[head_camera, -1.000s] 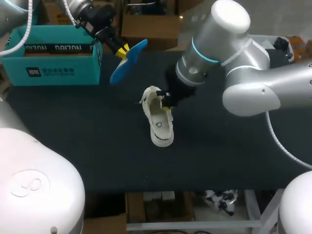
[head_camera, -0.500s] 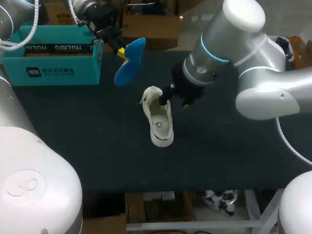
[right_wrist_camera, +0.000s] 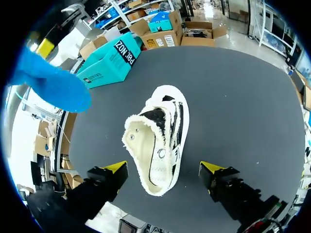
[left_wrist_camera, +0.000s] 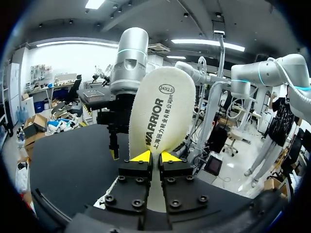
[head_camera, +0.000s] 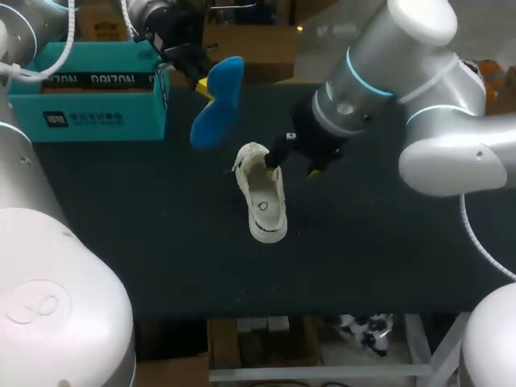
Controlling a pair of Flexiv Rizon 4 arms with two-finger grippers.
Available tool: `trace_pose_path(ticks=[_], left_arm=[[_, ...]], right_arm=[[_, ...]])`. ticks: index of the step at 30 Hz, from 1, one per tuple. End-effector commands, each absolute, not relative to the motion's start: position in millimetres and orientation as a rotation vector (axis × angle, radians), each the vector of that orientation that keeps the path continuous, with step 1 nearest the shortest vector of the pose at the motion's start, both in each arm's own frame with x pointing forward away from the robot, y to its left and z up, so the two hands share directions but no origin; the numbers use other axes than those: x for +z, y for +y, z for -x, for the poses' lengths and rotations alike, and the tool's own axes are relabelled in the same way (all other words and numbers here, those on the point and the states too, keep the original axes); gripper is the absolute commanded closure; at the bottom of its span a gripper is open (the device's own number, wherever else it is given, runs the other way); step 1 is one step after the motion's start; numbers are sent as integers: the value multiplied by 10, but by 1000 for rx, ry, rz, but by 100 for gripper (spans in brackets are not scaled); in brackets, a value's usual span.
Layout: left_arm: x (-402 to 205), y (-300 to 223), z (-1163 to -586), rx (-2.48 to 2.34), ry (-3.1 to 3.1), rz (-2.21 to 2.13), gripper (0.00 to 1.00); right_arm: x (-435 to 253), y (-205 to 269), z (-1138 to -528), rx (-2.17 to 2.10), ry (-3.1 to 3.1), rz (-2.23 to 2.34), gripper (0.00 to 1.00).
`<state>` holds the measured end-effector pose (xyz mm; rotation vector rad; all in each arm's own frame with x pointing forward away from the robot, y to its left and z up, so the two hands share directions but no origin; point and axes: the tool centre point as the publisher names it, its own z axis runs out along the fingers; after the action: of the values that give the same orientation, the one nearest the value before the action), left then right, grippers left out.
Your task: Open the shoe tongue, take the insole out of the shoe, put the insole back into the shoe, and pack the shoe into the shoebox
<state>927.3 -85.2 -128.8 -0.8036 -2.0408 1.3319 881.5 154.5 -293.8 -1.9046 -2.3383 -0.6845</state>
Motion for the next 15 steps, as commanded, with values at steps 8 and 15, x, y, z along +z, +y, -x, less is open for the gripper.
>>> trace_pose_path(ticks=[8, 15], left_arm=[[-1372, -878, -8543, 1569, -1798, 702, 100], [-1254, -997, -8308, 1624, -1662, 606, 100]], right_arm=[[-2404, 902, -8156, -726, -2053, 2061, 0], [-2404, 902, -8156, -726, -2053, 2061, 0]])
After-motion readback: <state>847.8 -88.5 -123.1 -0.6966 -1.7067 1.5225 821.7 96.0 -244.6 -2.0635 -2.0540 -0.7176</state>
